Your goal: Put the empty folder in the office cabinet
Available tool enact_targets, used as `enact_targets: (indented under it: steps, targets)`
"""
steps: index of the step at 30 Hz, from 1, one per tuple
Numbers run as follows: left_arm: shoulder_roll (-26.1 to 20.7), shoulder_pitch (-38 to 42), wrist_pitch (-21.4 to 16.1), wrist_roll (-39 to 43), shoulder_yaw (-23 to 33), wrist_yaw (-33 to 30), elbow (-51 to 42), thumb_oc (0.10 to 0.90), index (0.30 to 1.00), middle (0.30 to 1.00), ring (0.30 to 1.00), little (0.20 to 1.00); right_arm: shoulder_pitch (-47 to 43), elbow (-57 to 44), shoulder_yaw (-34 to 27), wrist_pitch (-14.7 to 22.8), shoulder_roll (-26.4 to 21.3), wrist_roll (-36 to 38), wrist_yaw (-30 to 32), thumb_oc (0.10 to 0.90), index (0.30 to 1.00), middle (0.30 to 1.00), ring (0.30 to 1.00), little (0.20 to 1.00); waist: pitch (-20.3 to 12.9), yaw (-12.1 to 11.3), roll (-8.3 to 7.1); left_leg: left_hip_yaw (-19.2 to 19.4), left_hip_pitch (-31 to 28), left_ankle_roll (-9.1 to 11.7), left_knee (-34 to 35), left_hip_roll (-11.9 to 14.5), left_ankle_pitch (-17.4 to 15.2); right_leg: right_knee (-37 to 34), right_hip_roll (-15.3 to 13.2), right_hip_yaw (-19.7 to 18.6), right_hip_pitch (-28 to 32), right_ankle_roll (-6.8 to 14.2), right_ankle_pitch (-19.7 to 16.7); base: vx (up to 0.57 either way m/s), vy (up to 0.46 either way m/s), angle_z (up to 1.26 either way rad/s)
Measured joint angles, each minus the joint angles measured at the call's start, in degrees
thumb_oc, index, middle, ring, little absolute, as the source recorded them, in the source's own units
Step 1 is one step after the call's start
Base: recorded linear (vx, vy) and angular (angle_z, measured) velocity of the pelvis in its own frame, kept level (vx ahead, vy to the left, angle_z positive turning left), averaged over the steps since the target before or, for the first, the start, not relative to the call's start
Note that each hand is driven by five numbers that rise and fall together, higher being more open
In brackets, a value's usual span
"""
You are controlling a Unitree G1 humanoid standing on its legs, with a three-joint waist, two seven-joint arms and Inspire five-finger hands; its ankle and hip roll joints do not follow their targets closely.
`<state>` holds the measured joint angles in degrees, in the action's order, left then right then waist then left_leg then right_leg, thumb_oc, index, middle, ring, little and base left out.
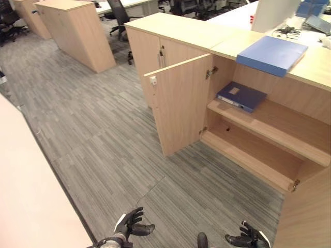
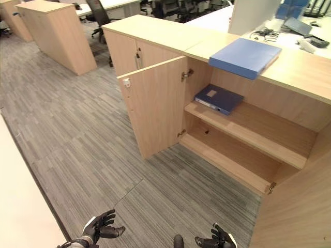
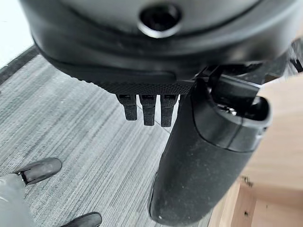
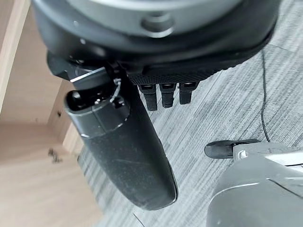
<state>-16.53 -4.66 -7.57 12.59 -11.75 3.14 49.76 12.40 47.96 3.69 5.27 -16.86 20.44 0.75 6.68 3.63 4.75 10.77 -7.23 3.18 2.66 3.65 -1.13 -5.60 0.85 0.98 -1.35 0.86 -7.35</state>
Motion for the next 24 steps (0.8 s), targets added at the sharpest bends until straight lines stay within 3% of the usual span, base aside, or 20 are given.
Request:
enact_targets:
  steps: [1,2,3,5,6,7,9,10,11,14,15,16,17,18,19,20,21,22,23,24]
  targets:
    - [-0.1,0.6,0.0,0.0,0.4,0.0,1.2,0.800,0.900,0.900,0.900,0.900,-0.3,0.0,0.0,0.0,0.2,0.0,-0.1,0.800,0.900,0.900,0.900,0.900,0.5,-0.1,-0.83,1.5,1.8,1.7,-6.7,-0.4,-0.2,0.5,-0.1,-1.9,0.5,-0.2,0.2,0.00,-0.213,-0.88]
    - [-0.2,2.0,0.0,0.0,0.7,-0.3,2.1,0.800,0.900,0.900,0.900,0.900,-1.3,-0.2,0.0,0.2,0.1,0.1,-0.4,0.800,0.900,0.900,0.900,0.900,2.2,0.4,-3.15,1.5,9.5,5.0,-24.1,-0.7,1.4,3.1,-2.4,-3.8,-0.3,-1.9,1.4,0.00,-0.199,-1.05]
    - [0.2,1.8,0.0,0.0,0.8,-0.3,2.3,0.800,0.900,0.900,0.900,0.900,-1.4,-0.3,0.0,0.3,-0.3,0.1,-0.4,0.800,0.900,0.900,0.900,0.900,2.6,0.4,-3.98,1.2,12.0,7.3,-30.2,-0.6,4.0,3.6,-2.6,-6.0,-0.4,-2.1,2.0,0.06,-0.122,-1.02]
    - [1.8,1.8,0.0,0.0,0.8,-0.3,4.8,0.800,0.900,0.900,0.900,0.900,-2.1,-0.2,0.1,0.6,-1.4,0.0,-0.3,0.800,0.900,0.900,0.900,0.900,2.4,0.1,-3.18,-1.2,15.6,5.9,-36.0,0.2,9.1,3.7,-1.9,-8.3,0.1,-1.2,3.1,0.07,-0.019,-1.06]
    - [2.3,2.0,0.0,0.0,0.8,-0.4,5.5,0.800,0.900,0.900,0.900,0.900,-2.5,-0.1,0.0,0.7,-1.8,0.0,-0.3,0.800,0.900,0.900,0.900,0.900,2.5,-0.1,-2.79,-1.9,16.3,5.9,-37.8,0.8,8.8,7.5,-1.8,-8.6,-1.8,-3.0,4.7,0.16,0.057,-1.05]
    - [2.1,2.2,0.0,0.0,0.7,-0.2,6.0,0.800,0.900,0.900,0.900,0.900,-3.0,0.0,0.1,0.5,-1.7,0.0,-0.3,0.800,0.900,0.900,0.900,0.900,2.7,0.1,-3.29,-2.5,15.9,4.8,-38.3,1.2,5.3,11.7,-1.2,-8.2,-4.1,-4.3,5.0,0.16,0.079,-0.72]
    - [2.1,2.9,0.1,-0.1,0.5,-0.1,6.5,0.800,0.900,0.900,0.900,0.900,-2.6,0.1,0.1,0.1,-1.5,0.0,0.1,0.800,0.900,0.900,0.900,0.900,2.8,1.7,-3.95,-5.3,16.3,3.9,-33.3,0.7,3.1,10.2,0.0,-9.7,-3.4,-4.5,4.9,0.16,0.072,-0.42]
    - [2.1,4.1,0.0,-0.5,0.2,0.0,7.1,0.800,0.900,0.900,0.900,0.900,-2.7,0.2,0.1,0.0,-1.6,0.0,0.2,0.800,0.900,0.900,0.900,0.900,3.3,0.2,-5.21,-7.3,13.9,2.1,-21.7,-1.2,1.9,9.1,-0.2,-12.5,-3.2,-4.8,5.0,0.18,0.040,-0.59]
    - [2.1,4.5,0.0,-0.6,0.2,0.0,7.2,0.800,0.900,0.900,0.900,0.900,-2.7,0.3,0.0,0.0,-1.7,0.0,0.2,0.800,0.900,0.900,0.900,0.900,3.7,0.0,-5.92,-8.2,13.2,2.0,-17.0,-1.2,2.1,8.4,0.0,-13.1,-2.8,-5.0,4.9,0.34,-0.005,-0.69]
    - [2.6,6.7,-0.2,-1.9,0.1,0.0,11.8,0.800,0.900,0.900,0.900,0.900,-4.7,4.9,0.7,0.2,-2.0,0.1,0.6,0.800,0.900,0.900,0.900,0.900,4.2,-0.9,-7.63,-20.8,10.7,3.1,1.5,-5.0,2.9,4.2,0.9,-17.7,-0.6,-3.3,2.5,0.27,-0.086,-0.88]
    - [3.9,7.0,-0.2,-1.9,1.7,-0.3,13.4,0.800,0.900,0.900,0.900,0.900,-7.9,7.9,0.1,-0.1,-3.6,0.3,0.8,0.800,0.900,0.900,0.900,0.900,5.8,-4.3,-1.17,-24.0,13.3,2.7,2.0,-1.7,2.2,12.4,9.2,-20.5,-3.3,-7.8,4.7,0.45,-0.127,-1.77]
    - [3.7,7.6,1.2,-1.7,2.2,-0.5,15.4,0.800,0.900,0.900,0.900,0.900,-5.3,4.6,1.8,0.8,-2.4,0.4,1.0,0.800,0.900,0.900,0.900,0.900,6.0,-3.0,-0.95,-20.3,18.4,5.5,-6.5,-2.9,1.2,18.3,9.7,-18.3,-6.1,-11.6,9.2,0.62,-0.123,-1.66]
    - [3.8,8.3,0.6,-2.2,2.0,-1.1,17.3,0.800,0.900,0.900,0.900,0.900,-6.4,6.5,5.3,0.9,-2.1,0.4,1.0,0.800,0.900,0.900,0.900,0.900,5.8,-2.9,-0.63,-18.7,20.1,10.2,-7.0,-3.0,-2.0,16.8,11.6,-22.2,-4.7,-8.3,10.1,0.71,-0.073,-2.79]
    - [-1.2,4.6,-1.9,-2.1,5.5,-1.8,16.4,0.800,0.900,0.900,0.900,0.900,-9.9,13.8,5.8,-2.1,4.4,0.0,0.1,0.800,0.900,0.900,0.900,0.900,8.1,-14.3,-5.64,-1.2,18.1,11.2,-21.8,3.8,3.4,33.6,13.1,-21.2,-1.6,-9.2,22.4,0.57,0.057,-2.53]
    - [-1.0,3.0,1.3,-2.3,8.2,-2.8,19.6,0.800,0.900,0.900,0.900,0.900,-8.2,9.6,6.0,-0.8,5.7,0.0,0.2,0.800,0.900,0.900,0.900,0.900,6.6,-10.5,-6.21,-1.9,28.2,7.7,-27.3,3.2,-1.8,32.1,13.4,-21.2,-0.5,-12.2,24.2,0.56,0.096,-3.37]
    - [2.8,2.2,2.0,-2.4,8.1,-2.1,22.1,0.800,0.900,0.900,0.900,0.900,-8.2,8.0,5.3,0.8,3.2,0.0,0.2,0.800,0.900,0.900,0.900,0.900,6.2,-10.6,-4.25,-1.5,31.9,5.5,-15.0,2.2,0.4,29.5,11.5,-22.0,-0.9,-14.5,22.9,0.58,0.173,-1.13]
    - [5.3,2.2,2.8,-2.9,8.1,-1.5,23.6,0.800,0.900,0.900,0.900,0.900,-7.3,8.2,4.5,0.2,1.7,0.0,0.9,0.800,0.900,0.900,0.900,0.900,5.4,-9.6,-2.29,-1.5,33.0,4.8,-12.2,1.1,2.1,26.0,9.6,-22.4,1.5,-13.7,22.4,0.47,0.187,-1.50]
    - [6.5,2.8,2.3,-4.4,8.6,-1.0,23.5,0.800,0.900,0.900,0.900,0.900,-4.8,8.4,3.8,-1.5,0.1,0.0,0.7,0.800,0.900,0.900,0.900,0.900,4.0,-10.3,-2.55,-1.0,33.3,3.9,-15.3,1.4,2.4,23.1,6.2,-24.8,3.0,-12.6,23.6,0.52,0.292,-0.80]
    - [5.8,1.9,2.4,-6.6,8.6,-1.5,23.2,0.800,0.900,0.900,0.900,0.900,-2.7,8.5,4.0,-1.7,0.2,0.0,0.8,0.800,0.900,0.900,0.900,0.900,1.8,-9.9,-4.88,-2.1,29.7,-1.1,-18.3,-1.3,0.8,16.3,-1.0,-28.0,7.9,-10.3,24.7,0.53,0.276,-0.69]
    - [5.4,-1.5,2.1,-7.4,8.2,-1.6,22.7,0.800,0.900,0.900,0.900,0.900,-0.6,8.4,3.1,-1.9,-2.1,0.0,0.1,0.800,0.900,0.900,0.900,0.900,-0.4,-9.7,-4.02,-1.4,23.7,-1.8,-14.8,-1.5,-4.0,13.3,-3.2,-30.1,12.0,-3.5,25.8,0.67,0.239,0.08]
